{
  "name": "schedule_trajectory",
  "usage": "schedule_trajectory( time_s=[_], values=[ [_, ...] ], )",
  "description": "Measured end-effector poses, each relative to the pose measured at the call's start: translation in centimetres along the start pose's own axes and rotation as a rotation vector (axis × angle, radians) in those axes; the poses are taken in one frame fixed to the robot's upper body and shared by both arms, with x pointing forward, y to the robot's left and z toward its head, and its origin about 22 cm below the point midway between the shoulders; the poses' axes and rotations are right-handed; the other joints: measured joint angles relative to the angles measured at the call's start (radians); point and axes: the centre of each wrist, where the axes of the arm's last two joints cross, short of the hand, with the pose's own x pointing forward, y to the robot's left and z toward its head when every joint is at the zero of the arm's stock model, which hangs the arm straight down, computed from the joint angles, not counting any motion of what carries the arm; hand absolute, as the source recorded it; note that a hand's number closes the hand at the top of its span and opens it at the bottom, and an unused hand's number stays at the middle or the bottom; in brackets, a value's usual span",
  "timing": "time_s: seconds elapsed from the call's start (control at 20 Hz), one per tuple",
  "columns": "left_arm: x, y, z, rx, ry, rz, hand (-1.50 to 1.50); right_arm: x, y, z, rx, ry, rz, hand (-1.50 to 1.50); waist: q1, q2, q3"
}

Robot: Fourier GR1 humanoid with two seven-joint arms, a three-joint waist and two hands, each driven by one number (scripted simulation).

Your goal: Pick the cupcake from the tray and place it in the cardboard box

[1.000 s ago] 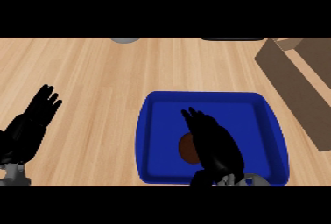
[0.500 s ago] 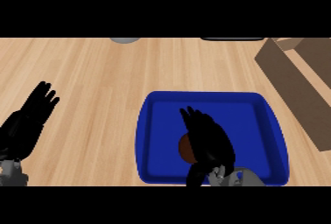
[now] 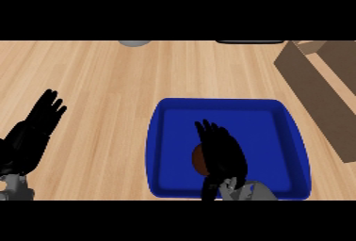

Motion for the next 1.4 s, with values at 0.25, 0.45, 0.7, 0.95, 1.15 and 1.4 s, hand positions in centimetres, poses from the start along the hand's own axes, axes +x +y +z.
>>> schedule_trajectory(
  time_s=[0.25, 0.45, 0.7, 0.95, 1.15, 1.4],
  values=[
    [-0.5, 0.2, 0.1, 0.004, 0.004, 0.004, 0.00, 0.0, -0.1, -0.4, 0.018, 0.003, 0.007, -1.50, 0.001, 0.000, 0.000],
    [-0.1, 0.3, 0.3, 0.008, 0.008, 0.005, 0.00, 0.1, 0.5, -1.2, 0.042, 0.023, 0.024, -1.50, 0.002, 0.000, 0.000],
    [0.4, 0.7, 0.2, 0.001, 0.003, 0.012, 0.00, -0.1, 1.7, -1.1, 0.061, 0.038, 0.027, -1.50, 0.001, -0.001, 0.000],
    [0.0, -0.2, 0.3, -0.002, 0.002, 0.008, 0.00, -0.3, 1.7, -2.1, 0.064, 0.046, 0.031, -1.50, 0.001, -0.002, -0.001],
    [0.8, -0.2, 0.7, -0.005, 0.006, 0.005, 0.00, -0.3, 2.3, -2.4, 0.035, 0.033, 0.025, 1.50, 0.001, -0.005, -0.002],
    [0.2, 0.1, 0.4, 0.001, 0.006, 0.008, 0.00, -0.2, 2.2, -2.4, 0.006, -0.023, 0.045, 1.50, 0.000, -0.005, -0.002]
  ],
)
